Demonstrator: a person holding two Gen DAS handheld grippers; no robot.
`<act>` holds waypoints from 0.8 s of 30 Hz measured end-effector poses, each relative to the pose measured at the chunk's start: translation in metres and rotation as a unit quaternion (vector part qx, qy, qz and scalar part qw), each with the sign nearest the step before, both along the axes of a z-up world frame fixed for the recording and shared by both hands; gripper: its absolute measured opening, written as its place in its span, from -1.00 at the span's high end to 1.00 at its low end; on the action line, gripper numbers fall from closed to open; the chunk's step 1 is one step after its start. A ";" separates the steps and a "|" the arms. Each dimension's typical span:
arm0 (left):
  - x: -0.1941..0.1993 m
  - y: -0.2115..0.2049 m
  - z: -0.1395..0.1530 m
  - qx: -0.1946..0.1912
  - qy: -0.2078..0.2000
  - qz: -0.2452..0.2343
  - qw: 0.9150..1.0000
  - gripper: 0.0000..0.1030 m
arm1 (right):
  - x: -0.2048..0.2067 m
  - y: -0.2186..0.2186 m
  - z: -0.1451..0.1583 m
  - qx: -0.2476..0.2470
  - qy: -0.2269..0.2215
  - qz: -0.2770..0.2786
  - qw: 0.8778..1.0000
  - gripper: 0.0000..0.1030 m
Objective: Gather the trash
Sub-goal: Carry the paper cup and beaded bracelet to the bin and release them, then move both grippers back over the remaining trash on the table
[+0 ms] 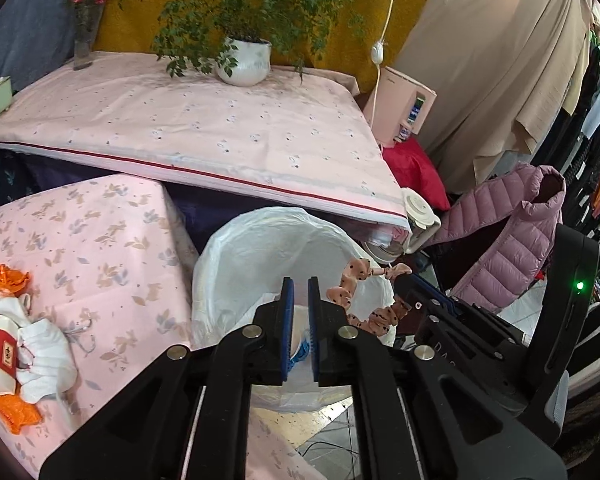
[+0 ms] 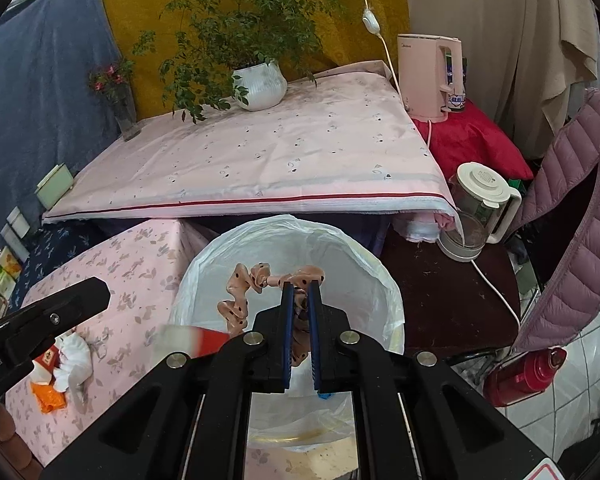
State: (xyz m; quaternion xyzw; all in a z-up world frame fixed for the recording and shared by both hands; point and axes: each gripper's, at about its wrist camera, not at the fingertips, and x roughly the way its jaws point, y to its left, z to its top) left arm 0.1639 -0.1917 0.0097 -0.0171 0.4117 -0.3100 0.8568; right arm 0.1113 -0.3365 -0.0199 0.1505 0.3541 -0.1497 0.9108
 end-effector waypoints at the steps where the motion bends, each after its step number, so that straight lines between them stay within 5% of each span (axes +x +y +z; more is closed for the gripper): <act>1: 0.001 -0.001 -0.001 0.004 -0.001 0.003 1.000 0.72 | 0.000 -0.001 -0.001 0.000 0.001 -0.001 1.000 0.87; 16: 0.005 0.021 -0.009 0.038 -0.017 0.057 0.998 0.63 | 0.011 0.007 -0.006 -0.003 0.007 0.007 1.000 0.71; 19: 0.005 0.029 -0.009 0.042 -0.020 0.070 0.996 0.36 | 0.013 0.012 -0.004 -0.004 0.005 0.010 1.000 0.71; 24: 0.006 0.042 -0.010 0.046 -0.021 0.087 0.995 0.33 | 0.014 0.022 -0.001 -0.007 0.004 0.019 1.000 0.71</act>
